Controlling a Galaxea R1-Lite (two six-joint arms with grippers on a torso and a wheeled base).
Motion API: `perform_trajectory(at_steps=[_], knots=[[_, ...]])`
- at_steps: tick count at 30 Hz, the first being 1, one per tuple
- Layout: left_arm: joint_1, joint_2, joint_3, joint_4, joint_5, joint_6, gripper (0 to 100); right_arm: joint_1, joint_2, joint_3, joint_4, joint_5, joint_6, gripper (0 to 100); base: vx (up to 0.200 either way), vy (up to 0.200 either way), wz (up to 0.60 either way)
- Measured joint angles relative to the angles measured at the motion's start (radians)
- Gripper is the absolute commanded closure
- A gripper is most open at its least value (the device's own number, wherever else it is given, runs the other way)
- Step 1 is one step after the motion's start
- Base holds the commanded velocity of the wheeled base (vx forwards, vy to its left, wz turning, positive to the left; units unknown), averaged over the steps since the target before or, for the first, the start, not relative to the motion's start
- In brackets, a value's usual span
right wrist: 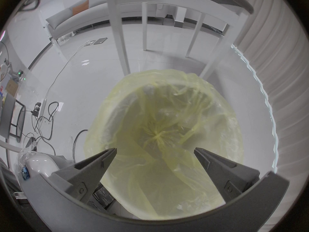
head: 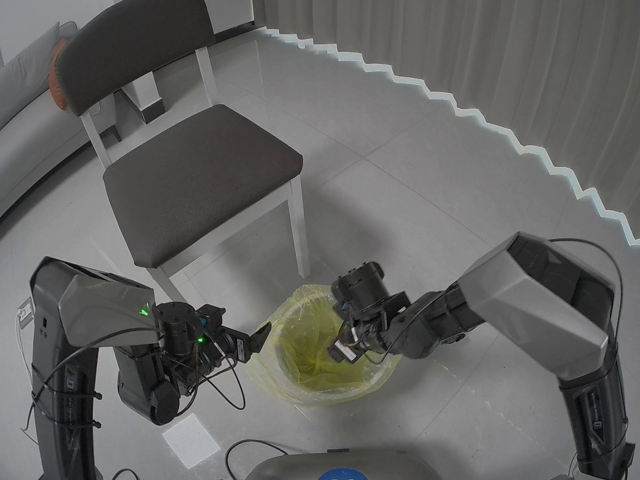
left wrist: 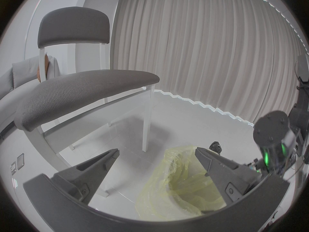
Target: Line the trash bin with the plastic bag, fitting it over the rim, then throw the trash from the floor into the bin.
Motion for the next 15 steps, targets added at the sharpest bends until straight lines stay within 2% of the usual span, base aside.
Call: perform_trajectory(at_steps=[5,10,11,15], knots=[[0.002,0.091,-0.052,0.011,0.011,0.009,0,-0.085,-0.072,0.021,0.003,0.001,0.001,0,0.000,0.000,0.00],[0.009,0.152,-0.141,0.136,0.031,0.013,0,-0.165,-0.125,0.047,0.003,0.016,0.002,0,0.000,0.000,0.00],[0.016,0.168,-0.184,0.184,0.045,0.014,0,-0.201,-0.142,0.060,0.001,0.027,0.003,0,0.000,0.000,0.00],[0.032,0.186,-0.239,0.219,0.058,0.014,0,-0.270,-0.164,0.077,0.000,0.049,0.010,0,0.000,0.000,0.00]])
